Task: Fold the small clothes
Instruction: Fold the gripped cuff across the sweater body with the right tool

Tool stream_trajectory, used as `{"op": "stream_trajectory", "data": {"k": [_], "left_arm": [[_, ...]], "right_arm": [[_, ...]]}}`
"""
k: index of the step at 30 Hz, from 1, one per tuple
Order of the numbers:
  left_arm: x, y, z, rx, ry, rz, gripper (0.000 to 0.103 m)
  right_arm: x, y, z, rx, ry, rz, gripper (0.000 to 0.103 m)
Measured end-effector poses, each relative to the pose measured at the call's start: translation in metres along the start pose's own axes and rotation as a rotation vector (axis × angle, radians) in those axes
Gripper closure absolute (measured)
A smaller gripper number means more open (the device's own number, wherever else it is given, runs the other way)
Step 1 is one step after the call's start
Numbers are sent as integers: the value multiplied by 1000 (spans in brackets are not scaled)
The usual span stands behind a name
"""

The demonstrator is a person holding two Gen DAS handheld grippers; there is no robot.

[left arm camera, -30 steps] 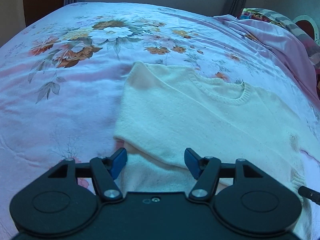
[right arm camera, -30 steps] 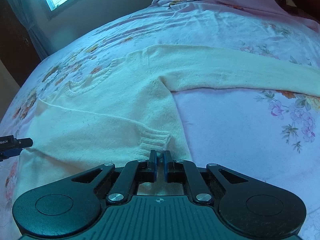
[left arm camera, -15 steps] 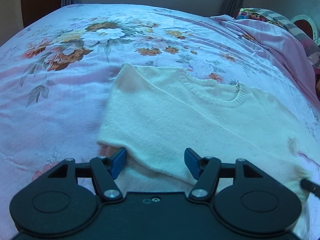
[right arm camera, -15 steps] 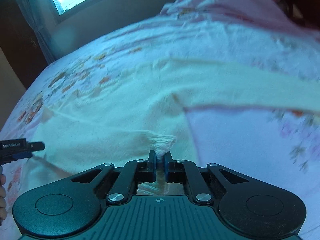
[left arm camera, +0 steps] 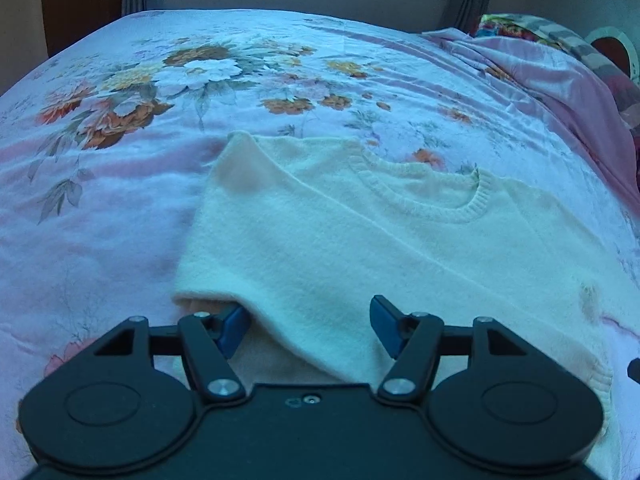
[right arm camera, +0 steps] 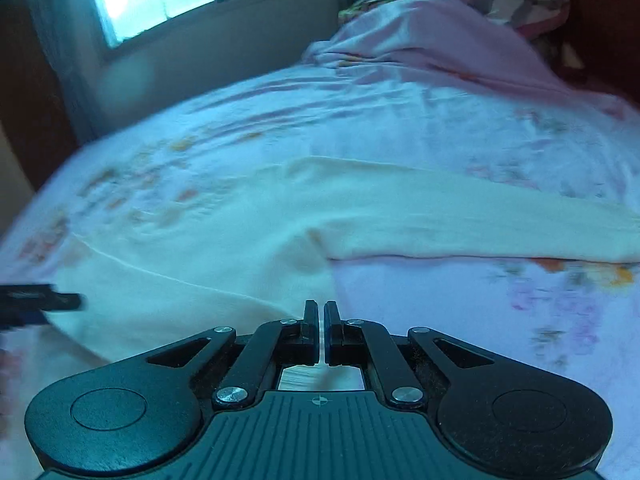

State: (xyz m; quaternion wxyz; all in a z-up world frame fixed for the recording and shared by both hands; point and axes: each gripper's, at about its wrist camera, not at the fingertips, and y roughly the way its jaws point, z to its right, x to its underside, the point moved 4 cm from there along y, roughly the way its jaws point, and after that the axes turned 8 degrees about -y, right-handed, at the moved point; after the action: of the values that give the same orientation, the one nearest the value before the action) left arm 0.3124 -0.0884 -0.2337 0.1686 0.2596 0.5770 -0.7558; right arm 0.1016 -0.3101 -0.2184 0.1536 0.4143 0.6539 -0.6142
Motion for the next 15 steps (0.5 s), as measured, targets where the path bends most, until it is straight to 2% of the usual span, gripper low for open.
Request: {"op": "stream_trajectory", "data": {"k": [1,3,5,8,13,15], "left_arm": [[4,5,3,-10,17,-15,39],[9,7,9,-44,57,-5,39],[5,3,14,-37,52,-3,39],[-6,-1,26,-26,53,10,37],[-15,10,68,-8,34,5,36],[-12,15,91,10,28,-12,36]], "right_arm": [[2,6,-6,-23,-19,-33,101],[14,29,-11,-11,-61,-147,101],[14,26,1,-38,-3,-135,101],[-1,12,37,45,35,-81,101],[-9,18,124,157,224,-125,101],[-8,20,151,176,292,-138,101]]}}
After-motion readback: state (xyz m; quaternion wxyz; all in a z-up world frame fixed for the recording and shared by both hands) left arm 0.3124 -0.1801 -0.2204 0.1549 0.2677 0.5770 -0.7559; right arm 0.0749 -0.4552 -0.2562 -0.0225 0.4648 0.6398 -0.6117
